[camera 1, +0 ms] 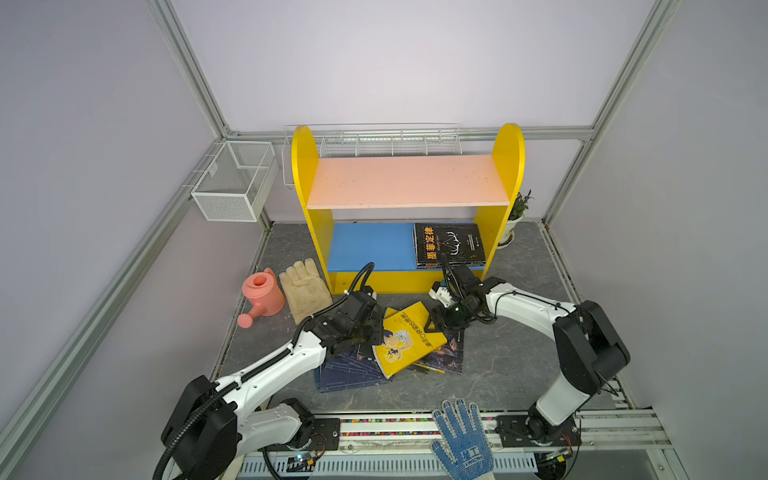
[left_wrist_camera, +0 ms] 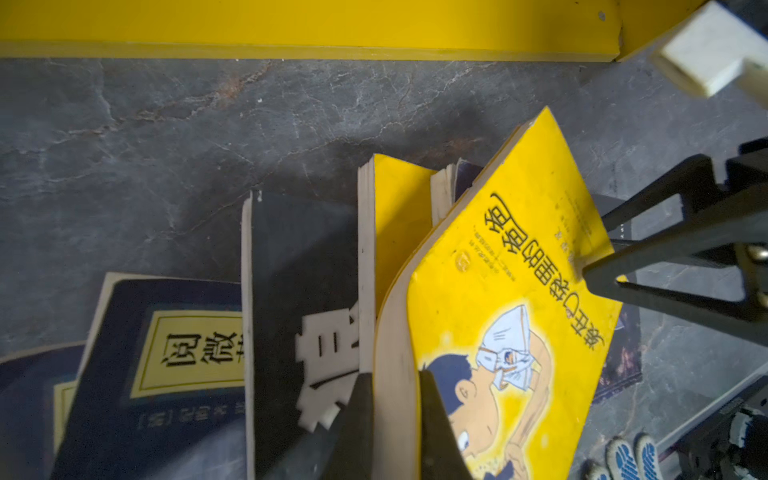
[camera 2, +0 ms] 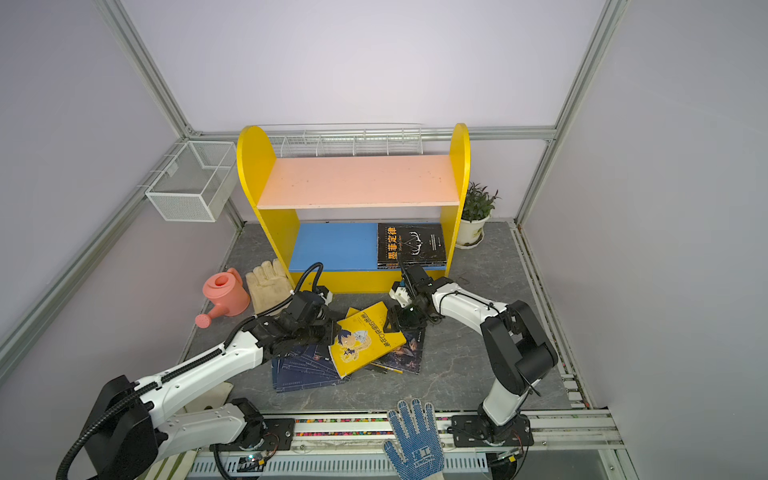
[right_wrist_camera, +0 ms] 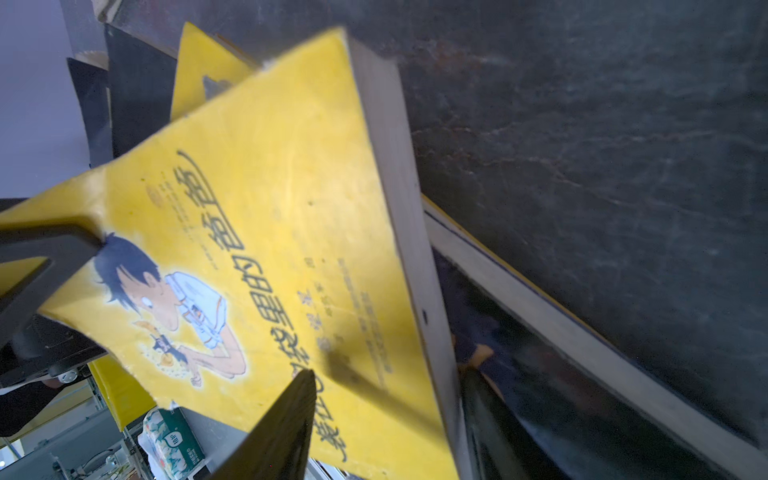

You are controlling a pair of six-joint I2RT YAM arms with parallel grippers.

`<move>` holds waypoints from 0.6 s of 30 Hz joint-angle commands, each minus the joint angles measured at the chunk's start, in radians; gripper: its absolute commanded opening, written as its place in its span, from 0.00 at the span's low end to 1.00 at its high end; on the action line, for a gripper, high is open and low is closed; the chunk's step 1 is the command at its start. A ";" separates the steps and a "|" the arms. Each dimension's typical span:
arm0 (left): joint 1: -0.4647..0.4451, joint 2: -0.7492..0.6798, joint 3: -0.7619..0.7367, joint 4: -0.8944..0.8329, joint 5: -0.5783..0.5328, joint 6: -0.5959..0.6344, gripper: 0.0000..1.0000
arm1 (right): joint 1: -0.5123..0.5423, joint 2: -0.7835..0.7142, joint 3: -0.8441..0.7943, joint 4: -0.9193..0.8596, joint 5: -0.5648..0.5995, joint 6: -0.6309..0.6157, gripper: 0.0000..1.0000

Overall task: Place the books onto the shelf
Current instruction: 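Grasp the yellow cartoon book edge with the right gripper, then lift the yellow book with the right gripper toward the blue shelf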

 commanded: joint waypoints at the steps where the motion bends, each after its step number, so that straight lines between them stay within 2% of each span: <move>1: 0.003 -0.059 -0.022 -0.068 -0.038 0.014 0.00 | -0.002 -0.027 -0.011 0.031 0.059 -0.006 0.60; 7: 0.004 -0.324 -0.033 0.015 -0.009 0.022 0.00 | -0.049 -0.165 -0.054 0.070 0.085 0.017 0.62; 11: 0.017 -0.522 -0.039 0.093 -0.062 -0.014 0.00 | -0.093 -0.281 -0.073 0.137 0.019 0.057 0.66; 14: 0.042 -0.569 -0.020 0.159 -0.039 -0.048 0.00 | -0.101 -0.341 -0.063 0.180 -0.032 0.074 0.71; 18: 0.047 -0.549 0.029 0.235 -0.039 -0.077 0.00 | -0.101 -0.374 -0.043 0.265 -0.125 0.143 0.76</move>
